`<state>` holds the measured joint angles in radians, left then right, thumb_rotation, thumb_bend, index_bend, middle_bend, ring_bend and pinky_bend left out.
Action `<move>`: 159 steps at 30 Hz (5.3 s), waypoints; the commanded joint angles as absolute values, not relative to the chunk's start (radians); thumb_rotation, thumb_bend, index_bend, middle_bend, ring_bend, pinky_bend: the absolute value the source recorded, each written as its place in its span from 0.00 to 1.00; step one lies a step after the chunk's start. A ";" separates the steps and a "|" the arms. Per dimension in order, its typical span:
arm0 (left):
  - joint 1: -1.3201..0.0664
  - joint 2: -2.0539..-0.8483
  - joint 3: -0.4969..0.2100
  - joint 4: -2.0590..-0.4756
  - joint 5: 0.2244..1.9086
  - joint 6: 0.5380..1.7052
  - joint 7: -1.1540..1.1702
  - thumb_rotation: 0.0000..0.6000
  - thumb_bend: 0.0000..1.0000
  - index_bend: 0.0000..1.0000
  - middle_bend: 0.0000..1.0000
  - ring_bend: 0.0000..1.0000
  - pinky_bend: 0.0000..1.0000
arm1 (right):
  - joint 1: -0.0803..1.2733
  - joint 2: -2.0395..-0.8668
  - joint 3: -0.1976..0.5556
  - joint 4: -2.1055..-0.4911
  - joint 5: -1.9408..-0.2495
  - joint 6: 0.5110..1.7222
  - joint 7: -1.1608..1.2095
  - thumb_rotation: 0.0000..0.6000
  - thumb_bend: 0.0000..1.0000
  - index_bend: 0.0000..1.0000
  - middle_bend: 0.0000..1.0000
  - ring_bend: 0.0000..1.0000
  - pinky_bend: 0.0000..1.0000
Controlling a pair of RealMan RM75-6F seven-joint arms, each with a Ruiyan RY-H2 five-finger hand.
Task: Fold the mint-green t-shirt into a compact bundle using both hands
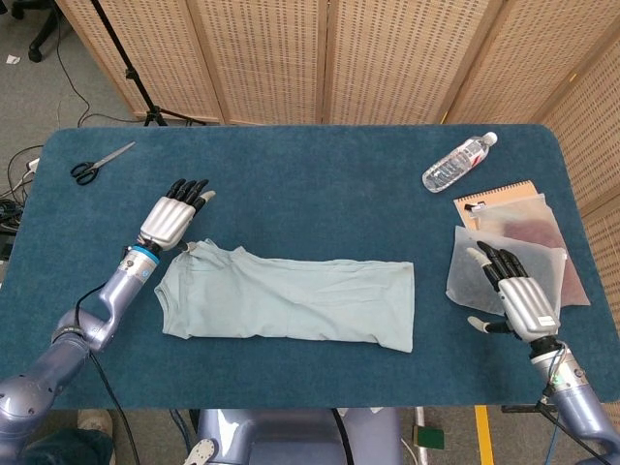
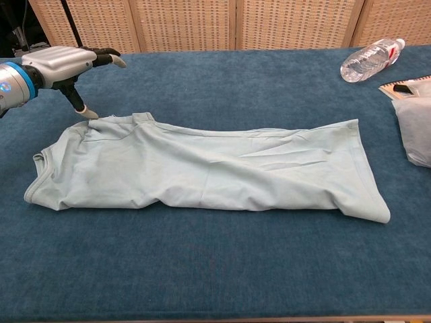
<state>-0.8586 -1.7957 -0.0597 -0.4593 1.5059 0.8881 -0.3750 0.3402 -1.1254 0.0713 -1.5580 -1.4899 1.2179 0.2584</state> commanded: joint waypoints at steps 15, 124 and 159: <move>-0.744 -1.627 0.027 -0.585 1.615 1.169 -0.653 1.00 0.10 0.00 0.00 0.00 0.00 | 0.335 -1.118 0.068 -1.569 -1.506 1.233 0.267 1.00 0.00 0.00 0.00 0.00 0.00; -0.641 -1.757 0.273 -0.211 1.819 1.270 -0.603 1.00 0.17 0.49 0.00 0.00 0.00 | 0.330 -1.118 0.073 -1.587 -1.490 1.229 0.235 1.00 0.00 0.00 0.00 0.00 0.00; -0.641 -1.766 0.268 -0.212 1.815 1.293 -0.628 1.00 0.65 0.62 0.00 0.00 0.00 | 0.330 -1.113 0.070 -1.591 -1.496 1.229 0.239 1.00 0.00 0.00 0.00 0.00 0.00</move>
